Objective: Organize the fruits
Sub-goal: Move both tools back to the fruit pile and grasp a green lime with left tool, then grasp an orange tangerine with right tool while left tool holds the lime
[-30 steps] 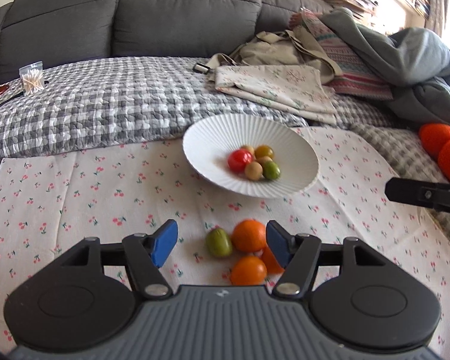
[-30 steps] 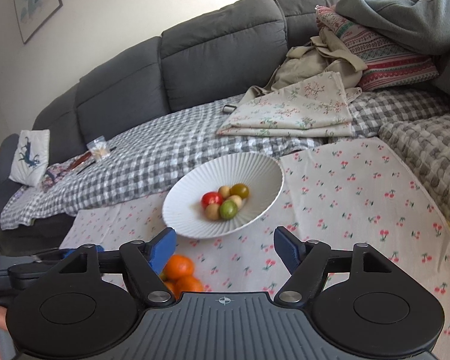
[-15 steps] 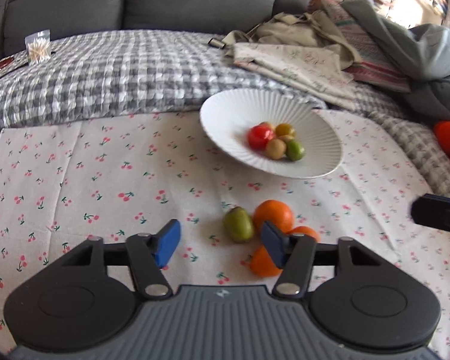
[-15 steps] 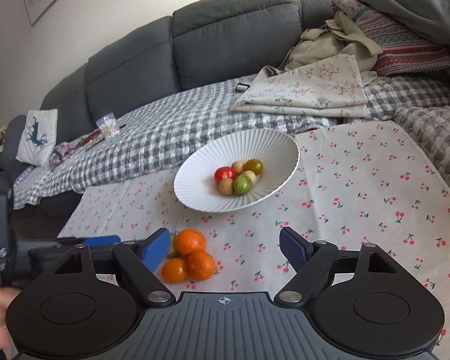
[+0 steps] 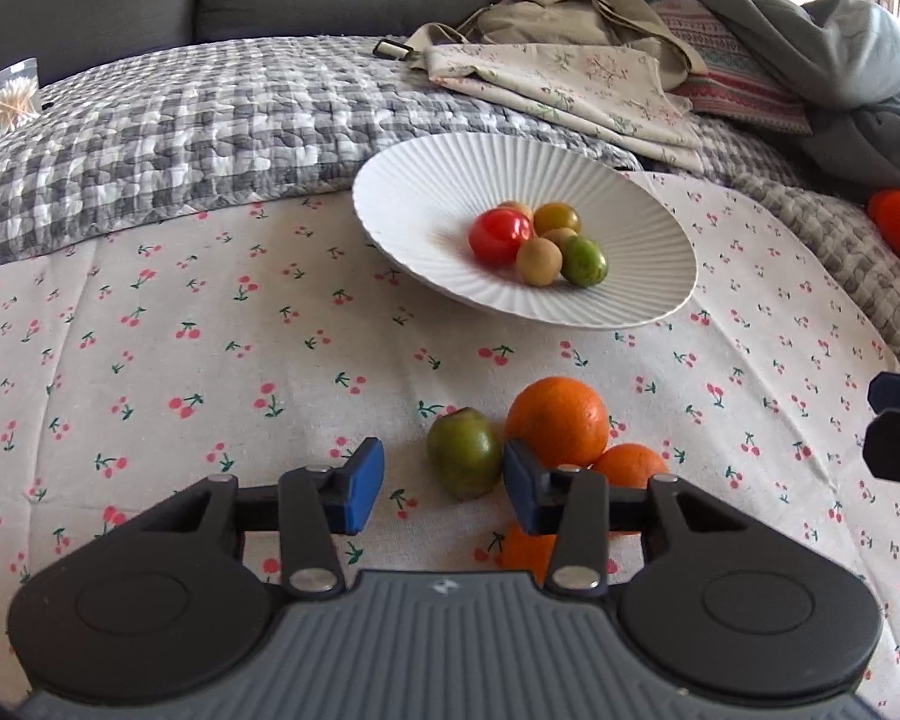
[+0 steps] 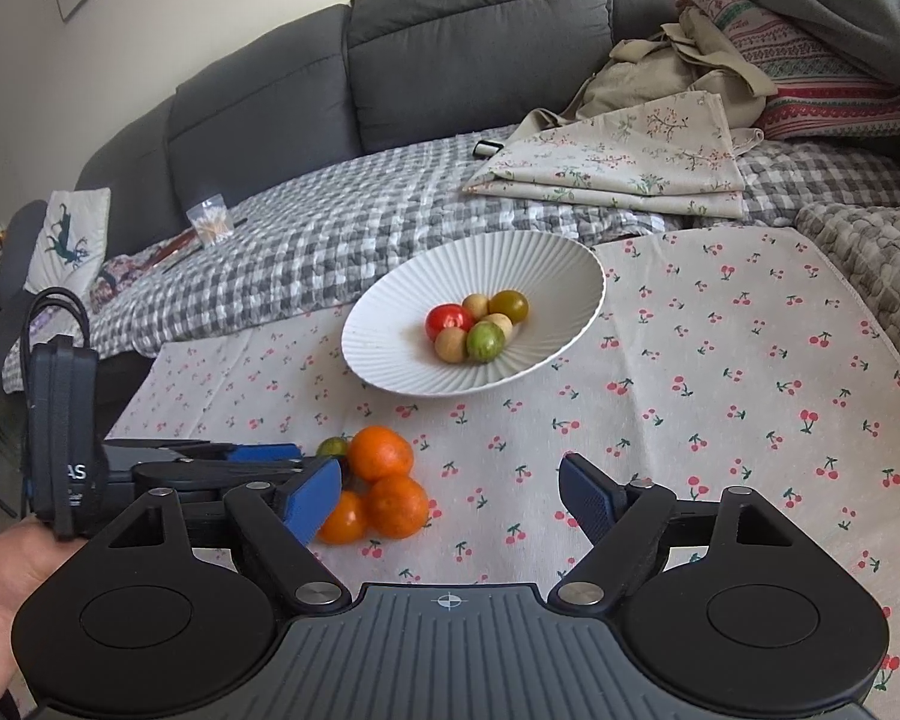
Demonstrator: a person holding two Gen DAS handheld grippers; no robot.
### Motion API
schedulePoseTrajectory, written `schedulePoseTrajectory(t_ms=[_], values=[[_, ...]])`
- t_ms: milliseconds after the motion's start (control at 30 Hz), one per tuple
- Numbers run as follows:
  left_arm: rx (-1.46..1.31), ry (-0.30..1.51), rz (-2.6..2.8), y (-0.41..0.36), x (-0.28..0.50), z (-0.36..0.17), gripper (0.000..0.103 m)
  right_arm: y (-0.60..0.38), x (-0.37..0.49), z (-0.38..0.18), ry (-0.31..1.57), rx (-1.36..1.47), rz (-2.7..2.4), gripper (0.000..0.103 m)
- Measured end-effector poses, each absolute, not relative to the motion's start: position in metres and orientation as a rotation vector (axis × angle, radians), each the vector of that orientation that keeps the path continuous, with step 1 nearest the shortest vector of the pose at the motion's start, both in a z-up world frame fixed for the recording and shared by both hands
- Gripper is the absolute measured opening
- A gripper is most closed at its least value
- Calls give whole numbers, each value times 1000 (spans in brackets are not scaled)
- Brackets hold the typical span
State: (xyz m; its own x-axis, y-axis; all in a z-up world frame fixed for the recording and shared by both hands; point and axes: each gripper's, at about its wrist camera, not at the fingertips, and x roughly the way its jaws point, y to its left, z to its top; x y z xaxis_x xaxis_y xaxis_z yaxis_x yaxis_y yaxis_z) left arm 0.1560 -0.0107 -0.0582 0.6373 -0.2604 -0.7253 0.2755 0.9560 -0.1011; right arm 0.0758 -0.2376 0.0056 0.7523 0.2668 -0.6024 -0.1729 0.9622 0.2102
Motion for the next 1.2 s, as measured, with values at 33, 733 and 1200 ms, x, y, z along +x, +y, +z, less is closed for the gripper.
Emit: schedulePoseTrajectory(t_ms=[33,733,1200], values=[[25,826,-305,-12,157,-59,39,-237,76,5,679,144,242,82],[-36,812,-232,12,138,-32,26,-228,78,-5,711,143,308,82],[-119,777,-181,42,133,-11,26,-168,88,-47,763,56,460,62]])
